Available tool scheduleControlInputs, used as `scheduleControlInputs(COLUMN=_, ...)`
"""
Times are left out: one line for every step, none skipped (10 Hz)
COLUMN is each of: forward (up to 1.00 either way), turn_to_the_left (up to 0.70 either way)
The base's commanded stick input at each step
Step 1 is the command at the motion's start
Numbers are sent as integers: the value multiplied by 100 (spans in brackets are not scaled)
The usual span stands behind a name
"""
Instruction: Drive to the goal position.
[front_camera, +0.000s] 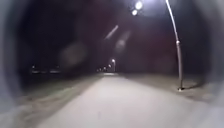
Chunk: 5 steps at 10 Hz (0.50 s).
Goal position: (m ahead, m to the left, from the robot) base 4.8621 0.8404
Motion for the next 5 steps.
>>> scheduleControlInputs(forward=100, turn_to_the_left=0)
scheduleControlInputs(forward=100, turn_to_the_left=0)
scheduleControlInputs(forward=100, turn_to_the_left=0)
scheduleControlInputs(forward=100, turn_to_the_left=0)
scheduleControlInputs(forward=100, turn_to_the_left=0)
